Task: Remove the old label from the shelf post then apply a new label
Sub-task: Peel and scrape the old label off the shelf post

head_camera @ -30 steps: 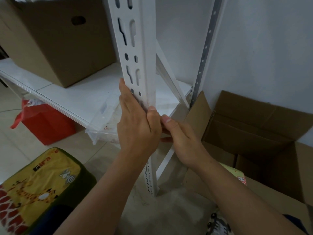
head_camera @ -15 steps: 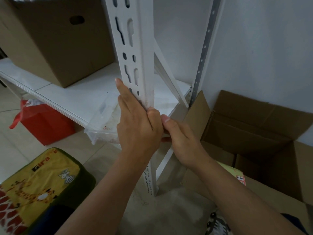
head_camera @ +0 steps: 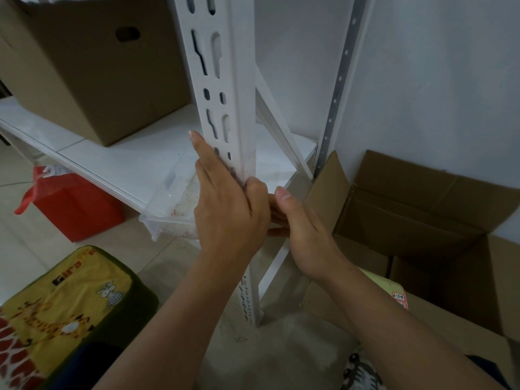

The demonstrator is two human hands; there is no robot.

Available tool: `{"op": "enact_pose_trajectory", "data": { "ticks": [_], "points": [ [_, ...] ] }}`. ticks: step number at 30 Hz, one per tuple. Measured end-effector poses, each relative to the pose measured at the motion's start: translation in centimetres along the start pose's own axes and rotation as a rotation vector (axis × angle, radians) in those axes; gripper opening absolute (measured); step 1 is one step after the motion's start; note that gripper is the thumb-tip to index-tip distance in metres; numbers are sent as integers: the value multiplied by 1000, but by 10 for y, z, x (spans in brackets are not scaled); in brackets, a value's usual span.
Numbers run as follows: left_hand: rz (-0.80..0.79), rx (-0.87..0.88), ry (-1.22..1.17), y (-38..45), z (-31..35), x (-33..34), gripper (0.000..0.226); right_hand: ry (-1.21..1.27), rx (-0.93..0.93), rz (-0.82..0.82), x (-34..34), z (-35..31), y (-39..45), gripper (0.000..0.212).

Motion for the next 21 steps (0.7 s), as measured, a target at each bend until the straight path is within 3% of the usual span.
{"op": "enact_pose_trajectory", "data": {
  "ticks": [10, 16, 21],
  "points": [
    [-78, 68, -194, -1, -5, -5, 77, -69, -122, 164, 0, -23, 18, 20],
    [-132, 48, -206, -1, -11, -6, 78, -122, -214, 314, -1, -30, 15, 22],
    [-153, 69, -221, -1, -12, -6, 77, -197, -291, 308, 2, -32, 13, 28]
  ]
}}
Point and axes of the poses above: each hand's wrist, its own y-axis towards the middle knuckle, its own x-axis out of the palm, z = x × y, the point moved 8 cm from there along y, towards the middle knuckle, and after that the axes turned 5 degrees about -y, right-handed, at the moved point
